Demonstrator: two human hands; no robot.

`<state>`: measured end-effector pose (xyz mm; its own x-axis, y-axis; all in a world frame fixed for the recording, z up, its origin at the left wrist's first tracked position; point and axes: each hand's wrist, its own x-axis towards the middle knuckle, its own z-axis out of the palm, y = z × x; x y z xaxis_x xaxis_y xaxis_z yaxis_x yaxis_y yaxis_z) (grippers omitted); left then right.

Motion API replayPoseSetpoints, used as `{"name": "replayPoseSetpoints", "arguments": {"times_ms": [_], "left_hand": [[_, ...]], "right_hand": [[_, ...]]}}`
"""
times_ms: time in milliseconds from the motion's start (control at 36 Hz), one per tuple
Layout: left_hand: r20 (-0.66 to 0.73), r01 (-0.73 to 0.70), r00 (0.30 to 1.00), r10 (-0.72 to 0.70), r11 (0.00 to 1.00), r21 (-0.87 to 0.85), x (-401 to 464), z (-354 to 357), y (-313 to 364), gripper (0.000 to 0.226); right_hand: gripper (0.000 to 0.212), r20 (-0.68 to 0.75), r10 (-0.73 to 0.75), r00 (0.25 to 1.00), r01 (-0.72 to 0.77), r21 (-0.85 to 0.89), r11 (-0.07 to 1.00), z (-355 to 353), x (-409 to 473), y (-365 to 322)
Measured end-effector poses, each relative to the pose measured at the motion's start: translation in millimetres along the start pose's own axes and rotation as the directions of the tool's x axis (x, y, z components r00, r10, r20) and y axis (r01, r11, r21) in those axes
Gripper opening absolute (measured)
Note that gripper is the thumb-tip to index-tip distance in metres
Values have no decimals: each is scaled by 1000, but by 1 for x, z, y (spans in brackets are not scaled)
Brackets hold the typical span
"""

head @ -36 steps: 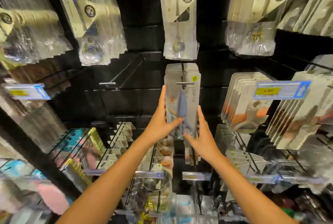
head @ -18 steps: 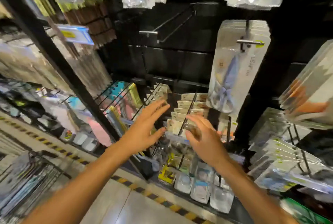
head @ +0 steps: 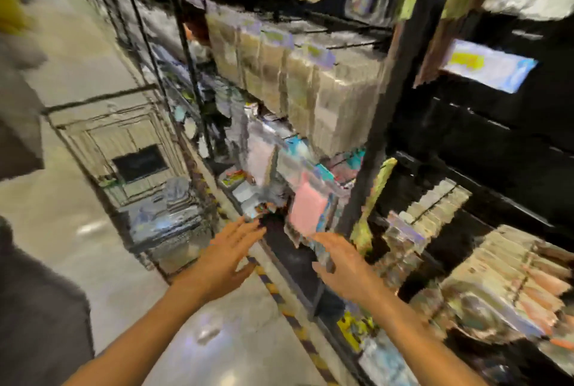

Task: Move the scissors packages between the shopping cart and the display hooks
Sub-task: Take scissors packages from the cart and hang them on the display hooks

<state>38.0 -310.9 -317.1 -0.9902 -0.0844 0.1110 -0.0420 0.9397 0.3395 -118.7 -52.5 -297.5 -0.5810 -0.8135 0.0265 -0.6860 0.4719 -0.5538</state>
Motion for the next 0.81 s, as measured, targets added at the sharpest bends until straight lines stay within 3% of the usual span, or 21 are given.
{"name": "replayPoseSetpoints", "arguments": {"times_ms": [111, 194, 417, 667, 806], "left_hand": [[38, 232, 972, -230, 971, -64, -64, -15, -75, 67], [32, 330, 943, -330, 944, 2, -112, -16, -138, 68], [-4, 586, 811, -586, 810, -16, -204, -10, -228, 73], [113, 726, 687, -718, 685, -60, -194, -4, -279, 74], [111, 794, 608, -787, 606, -51, -151, -11, -311, 73]], "right_hand": [[47, 144, -85, 986, 84, 9, 996, 43, 49, -70], [57, 192, -114, 975, 104, 57, 993, 85, 81, -93], [60, 491, -139, 860, 217, -104, 971, 162, 173, -141], [59, 627, -225, 746, 360, -96, 928, 216, 279, -147], [54, 660, -270, 701, 415, -70, 907, 232, 358, -147]]}}
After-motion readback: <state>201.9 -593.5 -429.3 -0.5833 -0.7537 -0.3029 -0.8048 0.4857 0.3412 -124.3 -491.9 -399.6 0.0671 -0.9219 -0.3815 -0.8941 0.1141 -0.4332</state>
